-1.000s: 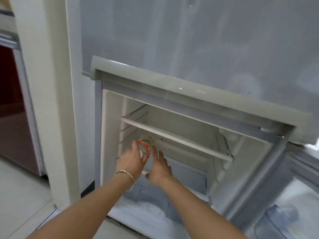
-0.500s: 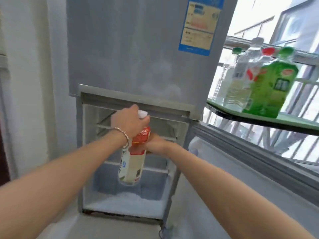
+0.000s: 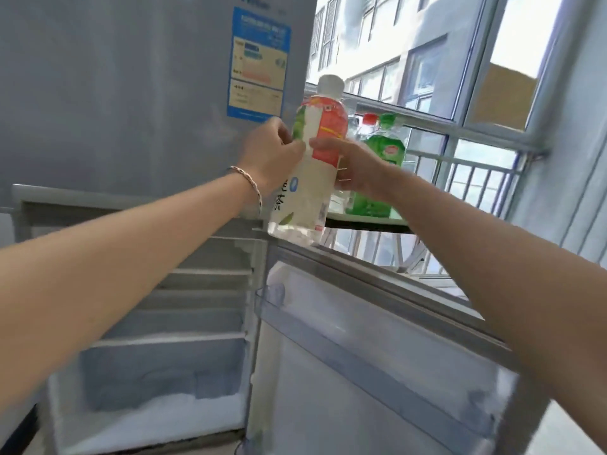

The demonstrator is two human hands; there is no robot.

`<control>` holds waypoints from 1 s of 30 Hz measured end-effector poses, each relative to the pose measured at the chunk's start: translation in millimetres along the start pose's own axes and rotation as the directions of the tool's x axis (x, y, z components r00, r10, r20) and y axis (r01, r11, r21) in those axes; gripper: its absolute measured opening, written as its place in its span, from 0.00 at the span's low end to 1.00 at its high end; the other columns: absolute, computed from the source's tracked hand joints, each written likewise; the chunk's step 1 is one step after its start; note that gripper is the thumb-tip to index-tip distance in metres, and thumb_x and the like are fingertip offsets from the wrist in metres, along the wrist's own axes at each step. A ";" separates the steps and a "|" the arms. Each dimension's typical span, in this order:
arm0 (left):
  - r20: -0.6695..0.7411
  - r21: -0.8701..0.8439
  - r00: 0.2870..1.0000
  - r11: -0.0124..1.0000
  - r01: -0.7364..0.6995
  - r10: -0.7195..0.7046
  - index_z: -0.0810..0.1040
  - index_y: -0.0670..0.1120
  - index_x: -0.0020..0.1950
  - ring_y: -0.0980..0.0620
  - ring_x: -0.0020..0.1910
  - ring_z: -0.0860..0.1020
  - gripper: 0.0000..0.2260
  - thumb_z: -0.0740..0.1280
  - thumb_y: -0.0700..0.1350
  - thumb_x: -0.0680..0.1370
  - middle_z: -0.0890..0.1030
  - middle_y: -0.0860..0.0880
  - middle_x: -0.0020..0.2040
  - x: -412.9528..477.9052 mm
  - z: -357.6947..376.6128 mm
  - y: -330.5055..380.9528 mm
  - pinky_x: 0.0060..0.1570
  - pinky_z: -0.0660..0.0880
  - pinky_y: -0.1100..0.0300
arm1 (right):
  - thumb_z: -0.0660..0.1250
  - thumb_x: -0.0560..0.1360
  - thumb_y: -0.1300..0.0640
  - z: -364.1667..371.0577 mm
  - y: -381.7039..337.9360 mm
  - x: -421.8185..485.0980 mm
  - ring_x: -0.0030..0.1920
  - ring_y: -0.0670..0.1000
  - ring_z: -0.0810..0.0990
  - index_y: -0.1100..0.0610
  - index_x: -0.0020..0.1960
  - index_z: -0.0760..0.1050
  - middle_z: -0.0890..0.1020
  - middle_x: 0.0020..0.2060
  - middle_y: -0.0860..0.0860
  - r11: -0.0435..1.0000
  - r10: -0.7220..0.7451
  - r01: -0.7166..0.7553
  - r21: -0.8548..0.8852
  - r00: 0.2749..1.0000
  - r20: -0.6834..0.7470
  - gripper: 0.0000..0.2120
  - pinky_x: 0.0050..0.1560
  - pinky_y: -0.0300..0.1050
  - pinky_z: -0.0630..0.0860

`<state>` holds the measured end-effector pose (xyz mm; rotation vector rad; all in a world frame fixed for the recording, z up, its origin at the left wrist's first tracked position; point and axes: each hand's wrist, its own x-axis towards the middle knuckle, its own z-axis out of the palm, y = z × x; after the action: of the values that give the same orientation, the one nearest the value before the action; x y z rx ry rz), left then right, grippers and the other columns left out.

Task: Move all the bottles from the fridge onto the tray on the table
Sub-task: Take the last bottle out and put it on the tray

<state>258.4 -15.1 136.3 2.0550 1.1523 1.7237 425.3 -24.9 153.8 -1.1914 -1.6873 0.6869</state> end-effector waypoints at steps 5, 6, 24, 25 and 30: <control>0.135 -0.123 0.984 0.987 -0.099 0.116 0.75 0.46 0.52 0.47 0.48 0.80 0.07 0.66 0.43 0.74 0.80 0.46 0.51 2.6 58.4 39.9 0.48 0.80 0.52 | 0.74 0.65 0.41 -79.3 1.2 -13.2 0.50 0.50 0.85 0.53 0.65 0.74 0.85 0.51 0.50 0.992 -0.091 0.069 -0.107 0.971 -0.221 0.32 0.48 0.45 0.81; 0.178 -0.151 0.974 0.981 -0.117 0.144 0.76 0.46 0.54 0.48 0.50 0.80 0.09 0.66 0.42 0.74 0.80 0.46 0.53 4.7 75.8 46.9 0.50 0.79 0.53 | 0.74 0.65 0.42 -96.4 6.3 -17.1 0.49 0.50 0.85 0.54 0.65 0.73 0.85 0.51 0.50 0.990 -0.105 0.073 -0.120 0.951 -0.290 0.32 0.47 0.45 0.81; 0.627 -0.089 0.775 0.996 -0.032 0.080 0.59 0.44 0.78 0.47 0.75 0.64 0.30 0.63 0.38 0.77 0.65 0.44 0.75 21.7 235.8 32.1 0.72 0.65 0.51 | 0.75 0.60 0.32 -174.7 133.8 59.7 0.46 0.49 0.86 0.47 0.57 0.77 0.86 0.44 0.45 0.965 -0.203 0.023 -0.260 0.692 -0.693 0.31 0.54 0.55 0.81; 0.629 -0.094 0.773 0.995 -0.035 0.087 0.59 0.44 0.78 0.47 0.75 0.63 0.30 0.63 0.38 0.76 0.65 0.44 0.76 21.7 237.1 31.3 0.72 0.65 0.52 | 0.74 0.60 0.32 -176.7 137.3 61.6 0.46 0.49 0.86 0.46 0.55 0.77 0.86 0.44 0.45 0.967 -0.200 0.023 -0.254 0.688 -0.698 0.29 0.54 0.56 0.81; 0.630 -0.120 0.767 0.991 -0.054 0.118 0.60 0.43 0.77 0.47 0.74 0.65 0.29 0.63 0.38 0.76 0.66 0.44 0.75 16.0 231.0 27.9 0.72 0.65 0.52 | 0.70 0.69 0.35 -169.4 135.1 60.9 0.49 0.50 0.82 0.46 0.57 0.73 0.82 0.46 0.44 0.966 -0.139 -0.050 -0.256 0.731 -0.668 0.22 0.50 0.45 0.77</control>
<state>479.8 47.6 99.0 2.3713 0.7402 0.9242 628.0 70.7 133.5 -1.3600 -1.1729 -0.0456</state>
